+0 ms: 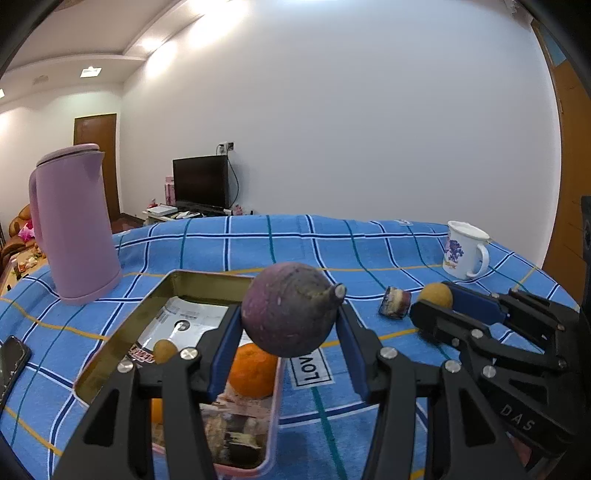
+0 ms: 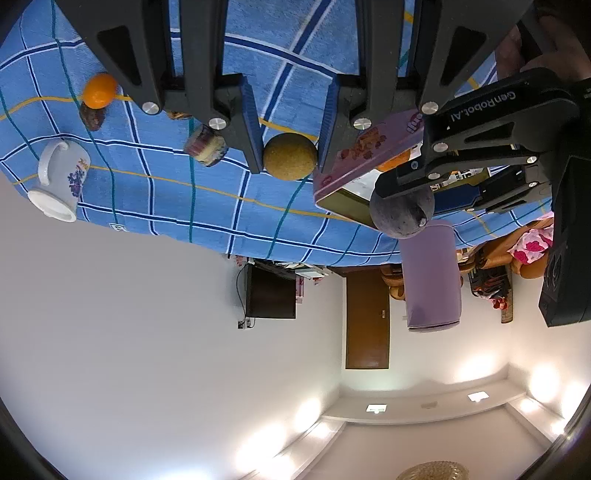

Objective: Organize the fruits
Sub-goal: 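Carry the purple turnip and yellow-brown fruit with both tools toward the tin box, then lower the turnip and fruit into the tin and open both tools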

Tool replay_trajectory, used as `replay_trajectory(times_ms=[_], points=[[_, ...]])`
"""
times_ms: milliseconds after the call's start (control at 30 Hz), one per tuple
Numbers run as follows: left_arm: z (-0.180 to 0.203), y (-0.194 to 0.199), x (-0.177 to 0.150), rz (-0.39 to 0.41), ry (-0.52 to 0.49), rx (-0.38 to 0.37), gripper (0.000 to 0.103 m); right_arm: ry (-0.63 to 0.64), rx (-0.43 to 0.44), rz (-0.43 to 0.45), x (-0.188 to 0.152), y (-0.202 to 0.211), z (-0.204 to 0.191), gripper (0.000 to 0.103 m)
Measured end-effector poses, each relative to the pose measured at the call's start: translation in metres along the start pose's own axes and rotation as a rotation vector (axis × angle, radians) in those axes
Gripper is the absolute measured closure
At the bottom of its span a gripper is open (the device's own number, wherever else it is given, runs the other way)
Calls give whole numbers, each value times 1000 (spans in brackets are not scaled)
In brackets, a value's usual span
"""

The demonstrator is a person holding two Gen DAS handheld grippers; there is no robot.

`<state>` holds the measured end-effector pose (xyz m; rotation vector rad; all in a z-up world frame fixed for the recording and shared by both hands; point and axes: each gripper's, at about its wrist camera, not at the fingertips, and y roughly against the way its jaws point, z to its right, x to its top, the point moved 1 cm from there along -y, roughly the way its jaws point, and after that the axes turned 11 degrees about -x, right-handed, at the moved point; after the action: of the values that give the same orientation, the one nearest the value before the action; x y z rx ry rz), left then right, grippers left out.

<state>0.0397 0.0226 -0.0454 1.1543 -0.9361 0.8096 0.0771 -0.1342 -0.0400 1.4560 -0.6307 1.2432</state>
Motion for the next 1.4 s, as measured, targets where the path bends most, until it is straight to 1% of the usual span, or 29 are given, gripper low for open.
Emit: replay_trajectory(times_ms=[267, 900, 1267, 1400], points=[[-11, 3, -1, 2, 16, 11, 49, 18, 21, -5, 2, -5, -12, 71], [-55, 16, 0, 1, 69, 70, 49, 62, 74, -24, 10, -20, -47, 71], [-87, 19, 3, -22, 103, 123, 49, 91, 121, -19, 23, -27, -71, 71], [-92, 17, 3, -38, 98, 136, 49, 96, 132, -25, 24, -31, -77, 71]])
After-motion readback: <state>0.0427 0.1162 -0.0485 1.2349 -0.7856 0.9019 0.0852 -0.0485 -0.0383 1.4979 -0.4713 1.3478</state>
